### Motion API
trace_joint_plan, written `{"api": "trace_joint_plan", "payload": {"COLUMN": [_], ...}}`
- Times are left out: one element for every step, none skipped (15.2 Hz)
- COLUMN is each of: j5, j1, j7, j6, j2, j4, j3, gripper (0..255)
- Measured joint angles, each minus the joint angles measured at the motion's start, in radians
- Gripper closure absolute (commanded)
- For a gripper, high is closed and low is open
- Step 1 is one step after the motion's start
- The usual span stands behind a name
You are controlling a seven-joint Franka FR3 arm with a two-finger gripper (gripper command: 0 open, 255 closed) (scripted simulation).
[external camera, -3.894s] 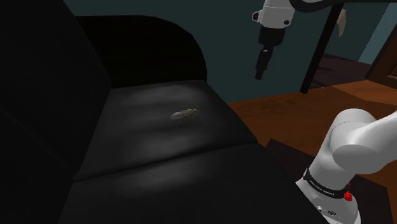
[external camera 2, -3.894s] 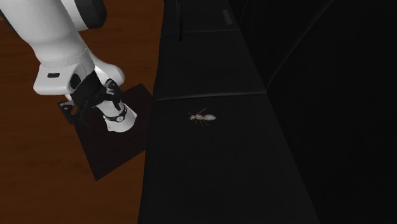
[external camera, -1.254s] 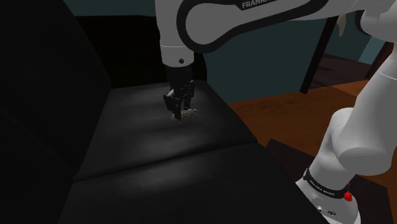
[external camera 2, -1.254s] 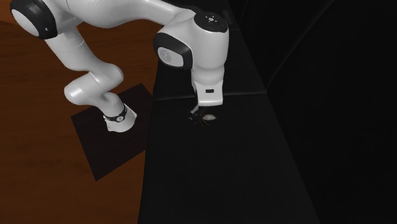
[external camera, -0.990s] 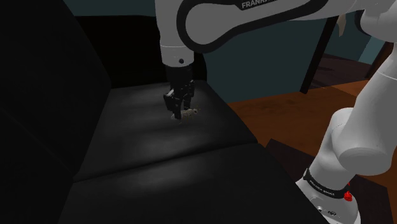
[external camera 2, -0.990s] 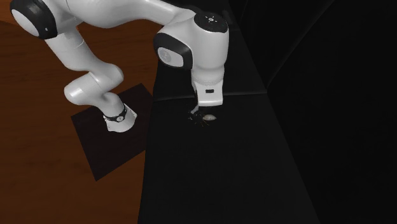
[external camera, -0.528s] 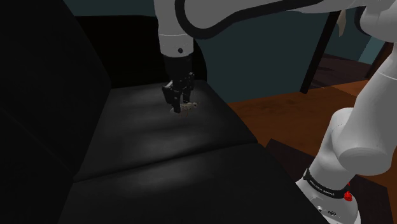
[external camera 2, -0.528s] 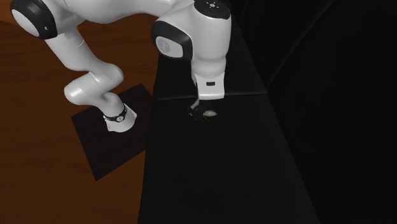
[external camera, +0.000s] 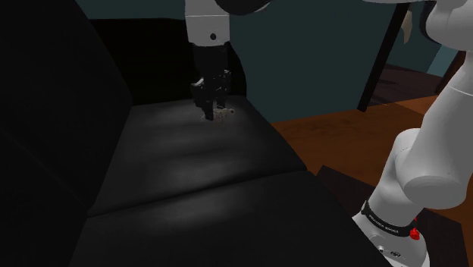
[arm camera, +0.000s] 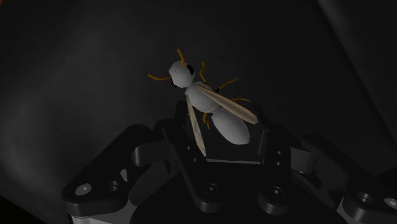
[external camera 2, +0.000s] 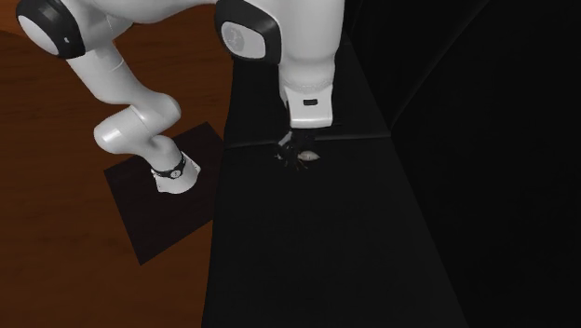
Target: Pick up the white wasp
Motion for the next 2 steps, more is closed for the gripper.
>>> {"api": "trace_joint_plan", "payload": {"j5": [-0.001, 0.000], "j1": [0.000, 0.000], "j7": [0.000, 0.000], "j6": [-0.013, -0.020], "j2": [0.001, 0.001], "j4": [0.014, 0.021], "j3": [0.000, 0.000], "gripper": [255, 255]}}
